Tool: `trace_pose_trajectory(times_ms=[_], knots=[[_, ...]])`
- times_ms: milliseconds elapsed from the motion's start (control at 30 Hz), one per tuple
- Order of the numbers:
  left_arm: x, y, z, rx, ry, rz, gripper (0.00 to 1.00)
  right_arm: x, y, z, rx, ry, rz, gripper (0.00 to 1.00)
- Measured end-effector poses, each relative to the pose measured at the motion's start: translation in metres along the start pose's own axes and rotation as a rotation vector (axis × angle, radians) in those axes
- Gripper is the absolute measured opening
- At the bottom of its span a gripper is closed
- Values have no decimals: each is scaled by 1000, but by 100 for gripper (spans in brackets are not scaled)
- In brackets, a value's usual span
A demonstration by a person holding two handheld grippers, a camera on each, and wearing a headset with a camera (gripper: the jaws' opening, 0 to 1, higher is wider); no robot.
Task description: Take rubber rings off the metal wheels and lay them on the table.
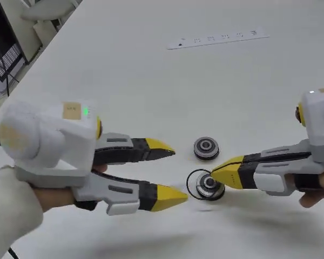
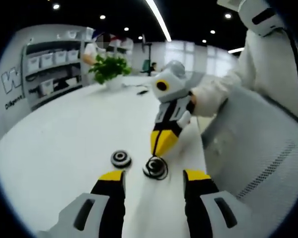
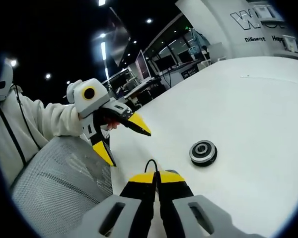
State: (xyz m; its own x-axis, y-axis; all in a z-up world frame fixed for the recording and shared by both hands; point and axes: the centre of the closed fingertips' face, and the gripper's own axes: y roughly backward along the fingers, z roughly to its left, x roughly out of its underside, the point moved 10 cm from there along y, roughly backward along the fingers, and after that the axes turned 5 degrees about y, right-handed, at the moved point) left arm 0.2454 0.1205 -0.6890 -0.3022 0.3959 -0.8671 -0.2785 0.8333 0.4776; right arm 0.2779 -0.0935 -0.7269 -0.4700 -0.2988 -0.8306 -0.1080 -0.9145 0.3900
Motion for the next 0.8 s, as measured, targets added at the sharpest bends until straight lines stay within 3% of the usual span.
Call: trace_pose_trajectory(times_ms=[133, 233, 367, 633, 800], knots=[[4, 18, -1, -21, 16, -9, 59, -6, -6, 2, -27, 22, 16, 0], [10, 29, -1, -40, 28, 18, 62, -9, -14, 3, -57, 46, 46, 0], [14, 42, -3, -74, 37, 6, 66, -15, -28, 5, -83, 98, 90, 0], [23, 59, -8, -117, 50, 17, 74, -17, -50, 4, -88, 166, 139, 0], [23, 65, -8, -139, 70, -7, 75, -12, -59, 2, -74, 214, 189, 0]])
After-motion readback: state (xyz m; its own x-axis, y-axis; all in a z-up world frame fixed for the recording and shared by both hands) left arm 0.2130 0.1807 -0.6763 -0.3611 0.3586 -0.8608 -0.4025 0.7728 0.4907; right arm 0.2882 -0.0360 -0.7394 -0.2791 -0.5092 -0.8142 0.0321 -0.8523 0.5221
